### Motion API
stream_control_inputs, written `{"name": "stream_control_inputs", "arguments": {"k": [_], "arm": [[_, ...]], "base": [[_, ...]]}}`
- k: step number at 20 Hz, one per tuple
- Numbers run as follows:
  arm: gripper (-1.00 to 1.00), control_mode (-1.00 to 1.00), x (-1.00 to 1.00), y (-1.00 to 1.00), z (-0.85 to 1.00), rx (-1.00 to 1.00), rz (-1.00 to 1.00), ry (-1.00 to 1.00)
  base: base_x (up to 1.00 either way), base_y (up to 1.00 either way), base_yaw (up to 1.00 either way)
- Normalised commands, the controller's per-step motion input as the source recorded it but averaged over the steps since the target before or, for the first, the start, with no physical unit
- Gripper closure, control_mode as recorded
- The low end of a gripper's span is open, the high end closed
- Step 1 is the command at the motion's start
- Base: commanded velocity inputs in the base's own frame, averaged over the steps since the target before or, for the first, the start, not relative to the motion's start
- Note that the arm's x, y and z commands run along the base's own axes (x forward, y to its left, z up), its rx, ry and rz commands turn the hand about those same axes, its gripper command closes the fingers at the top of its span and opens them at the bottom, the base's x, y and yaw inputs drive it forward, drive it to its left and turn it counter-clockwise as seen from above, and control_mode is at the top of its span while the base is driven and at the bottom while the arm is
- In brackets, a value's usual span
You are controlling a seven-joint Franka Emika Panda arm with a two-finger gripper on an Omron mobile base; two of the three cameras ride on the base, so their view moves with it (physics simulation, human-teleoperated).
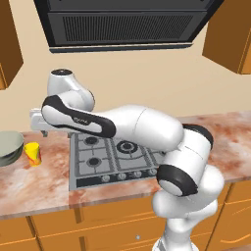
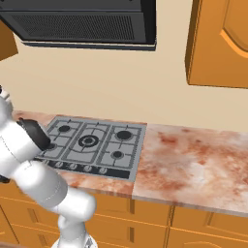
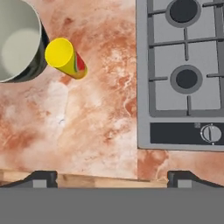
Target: Pick the cup and bowl from the counter and place them on the counter next to the sink.
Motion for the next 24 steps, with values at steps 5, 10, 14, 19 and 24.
{"name": "stream_control_inputs", "arguments": {"k": [5, 10, 14, 19, 24], "arm": [[-1.0, -1.0, 0.35, 0.11, -0.37, 0.0, -0.04, -0.05], [-1.0, -1.0, 0.17, 0.18, -0.3, 0.0, -0.04, -0.13], [-1.0, -1.0, 0.06, 0.19, -0.03, 0.0, -0.04, -0.08], [-1.0, -1.0, 0.05, 0.11, 0.0, 0.0, 0.0, 0.03], [-1.0, -1.0, 0.21, 0.0, 0.0, 0.0, 0.01, 0.04]], "base": [[0.0, 0.0, 0.0], [0.0, 0.0, 0.0], [0.0, 0.0, 0.0], [0.0, 0.0, 0.0], [0.0, 0.0, 0.0]]}}
